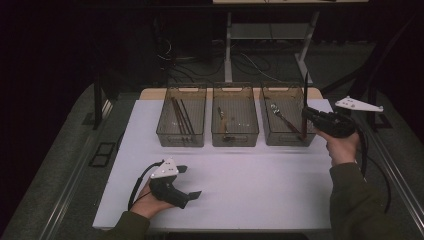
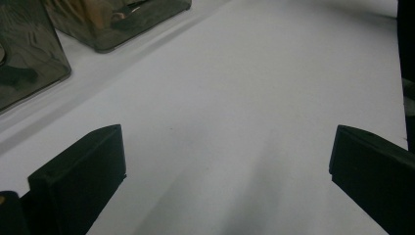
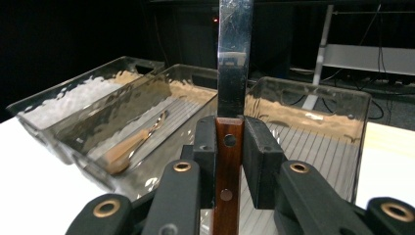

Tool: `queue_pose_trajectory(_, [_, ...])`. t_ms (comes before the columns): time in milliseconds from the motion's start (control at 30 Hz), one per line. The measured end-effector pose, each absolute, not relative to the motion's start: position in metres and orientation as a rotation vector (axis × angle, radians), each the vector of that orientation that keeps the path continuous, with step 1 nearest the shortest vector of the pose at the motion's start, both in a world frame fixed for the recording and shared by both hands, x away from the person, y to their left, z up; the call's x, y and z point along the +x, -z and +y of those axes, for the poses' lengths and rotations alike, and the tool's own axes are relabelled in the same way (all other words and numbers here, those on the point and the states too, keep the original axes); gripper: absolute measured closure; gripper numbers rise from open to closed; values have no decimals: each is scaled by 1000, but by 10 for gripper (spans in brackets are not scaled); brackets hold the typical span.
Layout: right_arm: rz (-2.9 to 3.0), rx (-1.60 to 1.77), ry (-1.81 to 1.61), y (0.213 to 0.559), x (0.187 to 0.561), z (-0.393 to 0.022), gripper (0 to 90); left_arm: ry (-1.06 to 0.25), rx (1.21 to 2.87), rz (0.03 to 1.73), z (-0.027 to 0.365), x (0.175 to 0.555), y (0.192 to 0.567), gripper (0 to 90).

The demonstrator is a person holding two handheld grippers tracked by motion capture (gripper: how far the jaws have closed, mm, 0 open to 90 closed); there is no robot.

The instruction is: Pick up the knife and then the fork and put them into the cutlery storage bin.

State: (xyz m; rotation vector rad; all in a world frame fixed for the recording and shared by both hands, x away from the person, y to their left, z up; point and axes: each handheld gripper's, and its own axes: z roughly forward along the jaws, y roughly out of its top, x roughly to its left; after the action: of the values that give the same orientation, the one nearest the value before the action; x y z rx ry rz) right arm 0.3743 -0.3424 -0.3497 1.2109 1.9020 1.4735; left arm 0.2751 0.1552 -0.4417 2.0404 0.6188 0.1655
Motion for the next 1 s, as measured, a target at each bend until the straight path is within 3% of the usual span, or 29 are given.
queue_pose_trajectory(467, [1860,1325,-1425,344,419,-342,769,-163,2040,612,154,275,442,0])
queue_pose_trajectory(1000, [2017,1405,-1172,385,441,-323,768,-159,2037,607,154,275,441,0])
